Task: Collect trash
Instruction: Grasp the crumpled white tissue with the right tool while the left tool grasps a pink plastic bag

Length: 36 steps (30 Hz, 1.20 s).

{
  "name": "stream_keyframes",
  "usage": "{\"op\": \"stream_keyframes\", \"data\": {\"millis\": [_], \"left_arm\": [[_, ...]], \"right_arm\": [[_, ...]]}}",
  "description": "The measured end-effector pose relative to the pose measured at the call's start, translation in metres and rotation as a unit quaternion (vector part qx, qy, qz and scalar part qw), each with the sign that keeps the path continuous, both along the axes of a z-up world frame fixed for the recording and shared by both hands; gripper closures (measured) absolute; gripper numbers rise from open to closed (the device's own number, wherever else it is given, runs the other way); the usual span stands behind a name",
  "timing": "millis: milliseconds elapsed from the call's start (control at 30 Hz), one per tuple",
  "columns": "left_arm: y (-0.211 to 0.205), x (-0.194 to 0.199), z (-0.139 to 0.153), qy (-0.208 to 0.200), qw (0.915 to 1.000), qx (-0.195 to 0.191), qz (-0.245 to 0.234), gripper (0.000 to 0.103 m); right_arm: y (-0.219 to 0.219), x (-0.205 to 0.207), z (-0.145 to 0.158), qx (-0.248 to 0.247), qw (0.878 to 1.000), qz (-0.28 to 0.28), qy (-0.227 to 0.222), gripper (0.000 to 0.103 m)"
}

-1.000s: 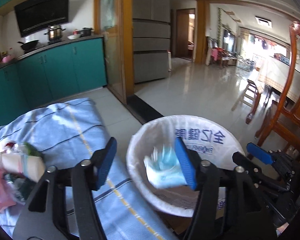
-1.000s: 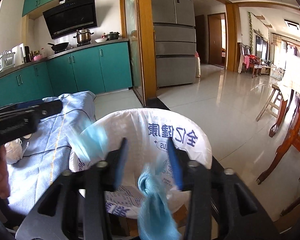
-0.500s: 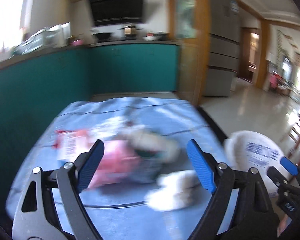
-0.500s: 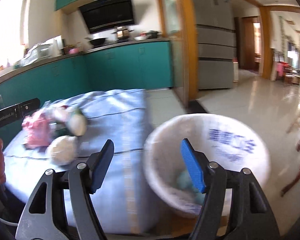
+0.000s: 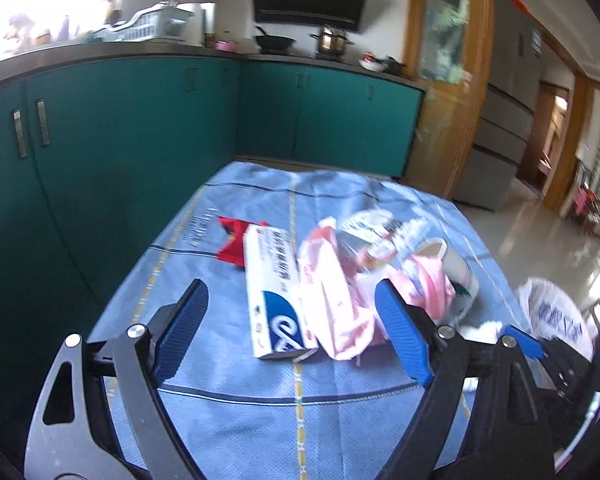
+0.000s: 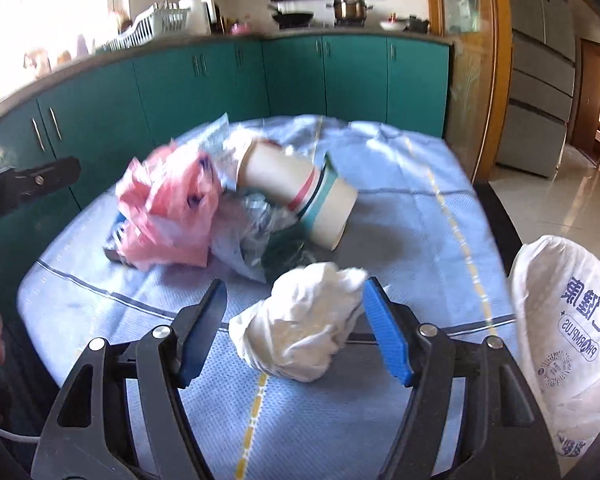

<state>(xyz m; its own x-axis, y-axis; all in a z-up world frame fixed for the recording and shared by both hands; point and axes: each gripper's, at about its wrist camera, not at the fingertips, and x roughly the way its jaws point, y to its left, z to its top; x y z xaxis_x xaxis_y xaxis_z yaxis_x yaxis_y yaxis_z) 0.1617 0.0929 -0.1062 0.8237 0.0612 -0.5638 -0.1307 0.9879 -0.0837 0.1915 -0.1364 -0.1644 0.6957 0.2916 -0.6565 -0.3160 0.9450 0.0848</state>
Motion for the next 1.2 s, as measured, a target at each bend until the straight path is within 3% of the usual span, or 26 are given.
{"op": "stream_keyframes", "data": {"millis": [67, 133, 267, 467, 533, 600, 667, 733, 800, 900, 933, 967, 1000, 1033, 1100, 1200], "left_arm": [[-0.008, 0.005, -0.006, 0.007, 0.9999, 0.001, -0.015, 0.017], [-0.015, 0.011, -0.009, 0.01, 0.9994, 0.0, -0.034, 0.017], [-0.034, 0.024, -0.01, 0.01, 0.9983, 0.005, -0.058, 0.017], [-0.051, 0.044, -0.018, 0.028, 0.995, -0.014, -0.095, 0.018], [-0.053, 0.045, -0.021, 0.035, 0.994, -0.017, -0.102, 0.034], [-0.053, 0.044, -0.025, 0.046, 0.9915, -0.029, -0.118, 0.057], [-0.052, 0.039, -0.026, 0.047, 0.9905, -0.03, -0.125, 0.069], [-0.051, 0.031, -0.025, 0.053, 0.9887, -0.025, -0.138, 0.07], [-0.049, 0.02, -0.023, 0.053, 0.988, -0.022, -0.144, 0.071], [-0.051, 0.0, -0.018, 0.055, 0.9861, -0.006, -0.157, 0.069], [-0.053, -0.006, -0.017, 0.053, 0.986, 0.001, -0.158, 0.065], [-0.053, -0.009, -0.016, 0.051, 0.9861, 0.007, -0.158, 0.049], [-0.054, -0.013, -0.016, 0.049, 0.9865, 0.019, -0.155, 0.033], [-0.055, -0.015, -0.016, 0.044, 0.9871, 0.028, -0.151, 0.029], [-0.056, -0.015, -0.02, 0.049, 0.9867, 0.036, -0.151, 0.027], [-0.058, -0.012, -0.029, 0.075, 0.9832, 0.019, -0.165, 0.025]], "right_arm": [[0.003, 0.001, -0.006, -0.006, 1.0, -0.001, 0.009, 0.035], [0.003, -0.002, -0.008, -0.004, 1.0, 0.006, 0.011, 0.056], [-0.005, -0.016, -0.004, 0.003, 1.0, 0.015, 0.007, 0.071], [-0.024, -0.036, -0.001, -0.001, 1.0, 0.008, -0.002, 0.071], [-0.029, -0.038, -0.001, -0.005, 1.0, 0.002, -0.003, 0.071], [-0.034, -0.041, -0.001, -0.004, 1.0, -0.003, -0.005, 0.071], [-0.038, -0.043, 0.0, 0.0, 1.0, -0.009, -0.008, 0.07], [-0.041, -0.044, 0.001, -0.003, 1.0, -0.016, -0.009, 0.068], [-0.044, -0.046, 0.001, -0.009, 1.0, -0.024, -0.014, 0.052], [-0.048, -0.047, 0.001, -0.011, 0.999, -0.034, -0.018, 0.041], [-0.049, -0.047, 0.001, -0.011, 0.999, -0.037, -0.018, 0.038], [-0.05, -0.046, 0.001, -0.011, 0.999, -0.04, -0.017, 0.035], [-0.051, -0.045, -0.001, -0.011, 0.999, -0.044, -0.015, 0.035], [-0.051, -0.044, -0.002, -0.012, 0.999, -0.047, -0.012, 0.035], [-0.052, -0.043, -0.005, -0.011, 0.999, -0.05, -0.007, 0.035], [-0.051, -0.043, -0.009, -0.015, 0.999, -0.048, -0.001, 0.035]]}}
